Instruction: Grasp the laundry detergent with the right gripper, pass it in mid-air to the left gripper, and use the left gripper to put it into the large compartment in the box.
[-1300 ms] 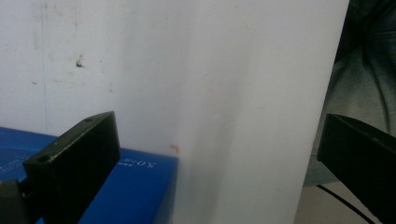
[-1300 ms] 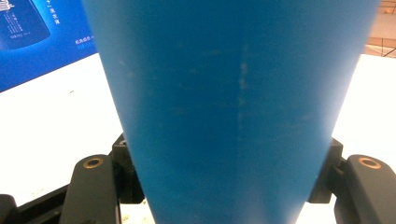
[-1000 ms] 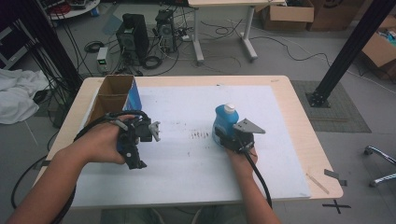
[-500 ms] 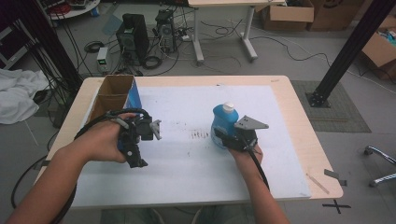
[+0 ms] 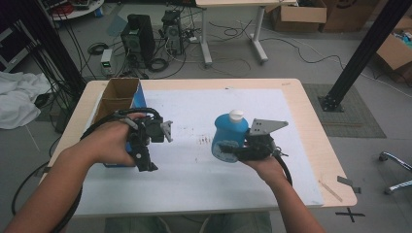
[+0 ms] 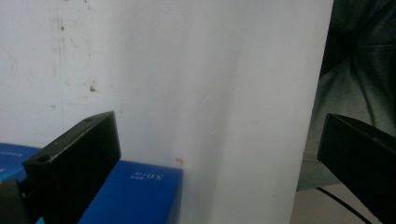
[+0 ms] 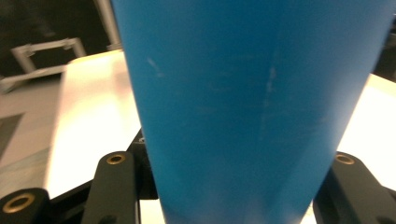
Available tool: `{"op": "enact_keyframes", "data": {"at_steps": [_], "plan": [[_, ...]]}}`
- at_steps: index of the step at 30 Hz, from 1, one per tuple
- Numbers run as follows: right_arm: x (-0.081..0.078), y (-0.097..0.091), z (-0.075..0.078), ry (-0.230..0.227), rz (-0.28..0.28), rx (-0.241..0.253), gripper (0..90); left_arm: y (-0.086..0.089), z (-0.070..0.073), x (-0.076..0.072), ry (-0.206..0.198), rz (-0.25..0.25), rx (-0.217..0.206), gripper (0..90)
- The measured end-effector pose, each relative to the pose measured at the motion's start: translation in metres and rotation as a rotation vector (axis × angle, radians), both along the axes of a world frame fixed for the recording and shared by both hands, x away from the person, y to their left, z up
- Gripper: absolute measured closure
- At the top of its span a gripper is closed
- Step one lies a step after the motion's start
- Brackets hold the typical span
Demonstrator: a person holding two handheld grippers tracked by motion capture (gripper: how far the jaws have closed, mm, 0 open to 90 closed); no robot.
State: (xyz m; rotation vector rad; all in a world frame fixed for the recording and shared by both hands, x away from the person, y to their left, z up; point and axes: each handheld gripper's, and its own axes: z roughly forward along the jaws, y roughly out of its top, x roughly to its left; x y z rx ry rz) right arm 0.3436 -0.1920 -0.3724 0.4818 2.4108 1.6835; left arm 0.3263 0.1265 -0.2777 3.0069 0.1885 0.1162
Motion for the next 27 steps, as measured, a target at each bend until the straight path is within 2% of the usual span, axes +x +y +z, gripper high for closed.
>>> {"op": "enact_keyframes", "data": {"at_steps": [1,2,5,6,9,10,11,12,17,19,27], "plan": [[0.0,0.0,0.0,0.0,0.0,0.0,44.8,0.0,0.0,0.0,0.0,0.0,0.0,0.0],[-0.004,0.003,0.001,-0.014,0.041,-0.021,44.8,-0.002,0.0,0.0,0.002,0.001,0.003,0.1],[-0.008,0.006,-0.001,-0.021,0.07,-0.027,44.8,-0.006,0.001,0.001,0.004,-0.008,0.009,0.0],[-0.011,0.01,-0.005,-0.028,0.115,-0.038,44.8,-0.009,0.002,0.0,0.009,-0.012,0.014,0.1],[-0.014,0.015,-0.01,-0.029,0.148,-0.046,44.8,-0.013,0.003,0.0,0.012,-0.021,0.02,0.1],[-0.016,0.02,-0.014,-0.034,0.182,-0.053,44.9,-0.015,0.004,-0.001,0.016,-0.021,0.022,0.0],[-0.016,0.02,-0.014,-0.034,0.182,-0.053,44.9,-0.016,0.005,-0.002,0.014,-0.026,0.024,0.0],[-0.018,0.025,-0.018,-0.036,0.214,-0.059,44.9,-0.018,0.006,-0.002,0.015,-0.028,0.026,0.1],[-0.023,0.037,-0.023,-0.044,0.264,-0.061,44.9,-0.024,0.01,-0.003,0.019,-0.032,0.04,0.1],[-0.025,0.049,-0.025,-0.052,0.298,-0.053,45.0,-0.026,0.011,-0.003,0.021,-0.035,0.045,0.1],[-0.025,0.075,-0.028,-0.057,0.34,-0.044,45.2,-0.036,0.016,-0.007,0.03,-0.043,0.054,0.1]]}}
